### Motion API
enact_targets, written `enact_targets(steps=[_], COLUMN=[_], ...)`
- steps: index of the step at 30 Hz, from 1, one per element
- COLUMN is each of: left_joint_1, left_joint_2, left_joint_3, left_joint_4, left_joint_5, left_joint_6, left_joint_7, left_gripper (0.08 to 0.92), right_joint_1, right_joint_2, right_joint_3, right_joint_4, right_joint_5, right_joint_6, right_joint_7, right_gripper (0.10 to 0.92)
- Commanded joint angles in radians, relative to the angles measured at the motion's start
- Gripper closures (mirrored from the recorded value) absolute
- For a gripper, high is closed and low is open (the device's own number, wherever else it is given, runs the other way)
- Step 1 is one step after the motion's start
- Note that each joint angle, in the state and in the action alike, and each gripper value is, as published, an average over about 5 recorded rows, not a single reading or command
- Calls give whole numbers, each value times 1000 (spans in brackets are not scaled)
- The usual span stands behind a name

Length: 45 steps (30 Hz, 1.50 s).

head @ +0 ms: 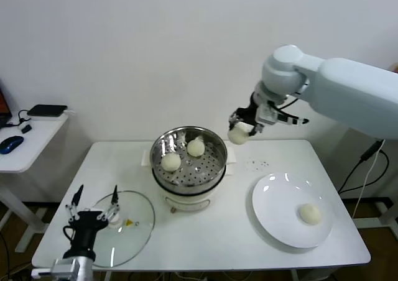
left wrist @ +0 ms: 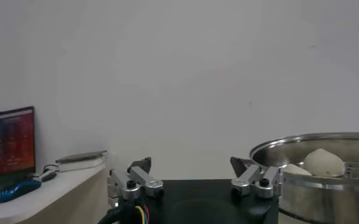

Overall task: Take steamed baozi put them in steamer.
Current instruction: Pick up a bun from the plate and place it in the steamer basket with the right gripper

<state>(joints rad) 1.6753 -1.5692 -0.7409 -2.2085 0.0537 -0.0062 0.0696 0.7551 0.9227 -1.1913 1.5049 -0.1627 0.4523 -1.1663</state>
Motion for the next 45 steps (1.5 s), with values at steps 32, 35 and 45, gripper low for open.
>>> enact_targets(steps=[32,35,45], left_joint_1=[-29,-31,-31], left_joint_2=[47,47,44], left_joint_3=[9,9,9], left_joint_4=[40,42,48], left_joint_5=[-17,-17,-16], left_joint_6=[9,10,9], left_joint_7=[6,6,6], left_gripper=[177,177,177], right_joint_1=[-315,-321,-325], right_joint_2=[465,468,466], right_joint_3=[25,25,8], right_joint_4=[-301,-299,-282], right_joint_5=[-153,-150,-125], right_joint_6=[37,36,20], right_joint_7=[-24,-25,-32], right_gripper=[397,396,397])
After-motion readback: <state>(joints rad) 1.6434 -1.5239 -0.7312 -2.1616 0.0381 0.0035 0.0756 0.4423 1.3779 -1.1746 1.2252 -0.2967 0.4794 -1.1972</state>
